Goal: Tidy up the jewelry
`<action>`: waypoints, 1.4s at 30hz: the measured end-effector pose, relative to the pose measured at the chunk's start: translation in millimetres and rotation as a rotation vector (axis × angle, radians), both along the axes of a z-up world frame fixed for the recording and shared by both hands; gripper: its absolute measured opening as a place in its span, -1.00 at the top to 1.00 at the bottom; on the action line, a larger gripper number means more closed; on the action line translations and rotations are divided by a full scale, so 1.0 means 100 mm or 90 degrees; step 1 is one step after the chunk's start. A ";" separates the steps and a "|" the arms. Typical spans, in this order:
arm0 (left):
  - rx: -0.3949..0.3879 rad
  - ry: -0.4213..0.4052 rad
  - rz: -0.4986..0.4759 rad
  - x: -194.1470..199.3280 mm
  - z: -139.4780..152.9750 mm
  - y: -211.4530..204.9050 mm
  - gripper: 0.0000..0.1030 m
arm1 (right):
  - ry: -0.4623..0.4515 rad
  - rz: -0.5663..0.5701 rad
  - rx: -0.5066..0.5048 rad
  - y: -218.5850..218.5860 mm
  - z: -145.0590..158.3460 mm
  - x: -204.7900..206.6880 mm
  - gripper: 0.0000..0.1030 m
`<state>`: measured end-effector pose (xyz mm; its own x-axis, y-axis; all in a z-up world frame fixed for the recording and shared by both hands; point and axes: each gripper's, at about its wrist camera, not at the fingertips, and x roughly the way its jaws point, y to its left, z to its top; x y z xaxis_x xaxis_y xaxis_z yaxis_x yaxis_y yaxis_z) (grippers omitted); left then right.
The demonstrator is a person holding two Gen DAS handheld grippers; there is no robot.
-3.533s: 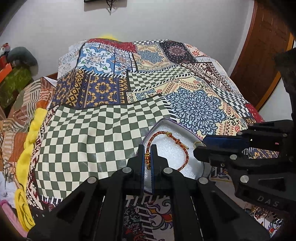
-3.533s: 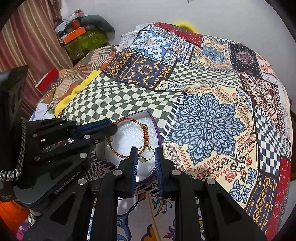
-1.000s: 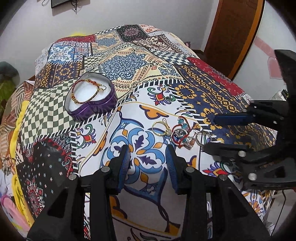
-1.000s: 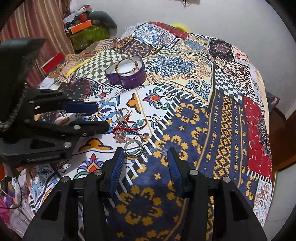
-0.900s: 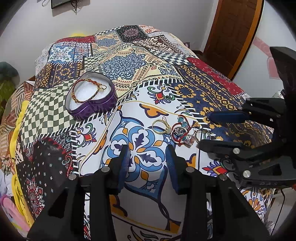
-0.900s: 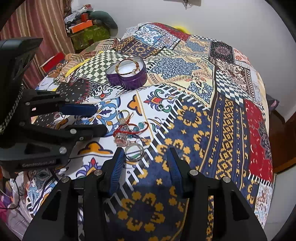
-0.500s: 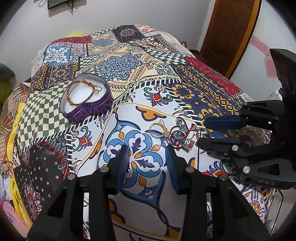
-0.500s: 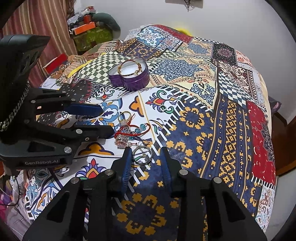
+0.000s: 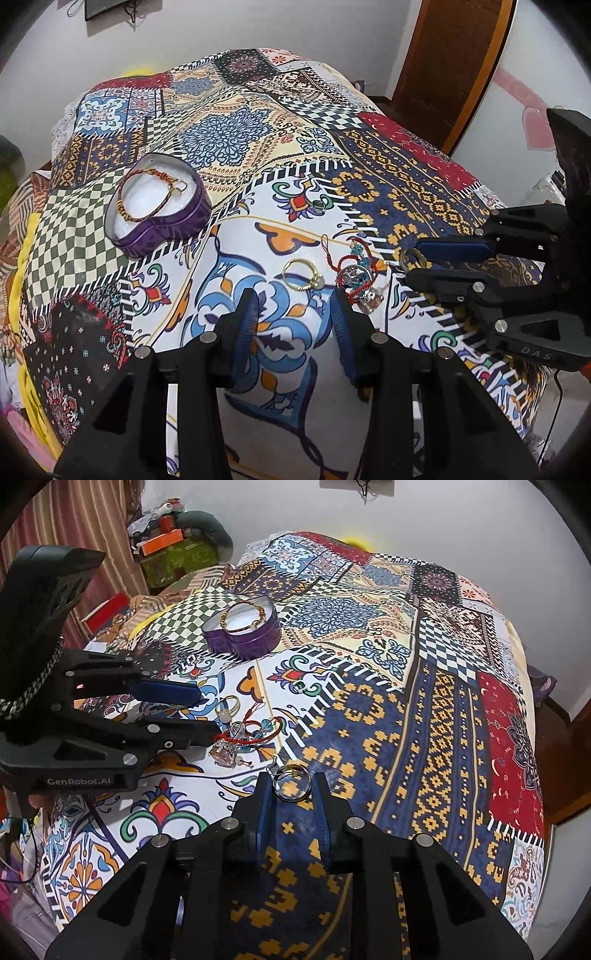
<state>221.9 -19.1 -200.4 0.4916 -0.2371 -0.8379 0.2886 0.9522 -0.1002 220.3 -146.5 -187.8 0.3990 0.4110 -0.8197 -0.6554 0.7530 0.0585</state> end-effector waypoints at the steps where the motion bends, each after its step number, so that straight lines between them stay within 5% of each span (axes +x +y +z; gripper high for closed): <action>1: 0.001 0.001 -0.001 0.01 0.00 -0.01 0.24 | 0.001 -0.002 0.002 -0.01 0.00 0.01 0.62; 18: -0.034 -0.004 -0.039 -0.19 0.20 -0.25 0.26 | 0.003 -0.023 0.021 -0.17 -0.02 0.02 0.62; 24: -0.011 0.008 -0.044 -0.12 0.06 -0.41 0.76 | 0.006 -0.028 0.023 -0.19 -0.02 0.01 0.62; 42: -0.041 -0.023 0.013 -0.34 0.28 -0.01 0.81 | -0.020 -0.047 0.035 -0.25 0.27 -0.06 0.62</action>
<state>188.0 -19.9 -172.0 0.5273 -0.2789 -0.8026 0.2733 0.9501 -0.1505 213.9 -171.2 -160.9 0.4553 0.4231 -0.7834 -0.6001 0.7958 0.0810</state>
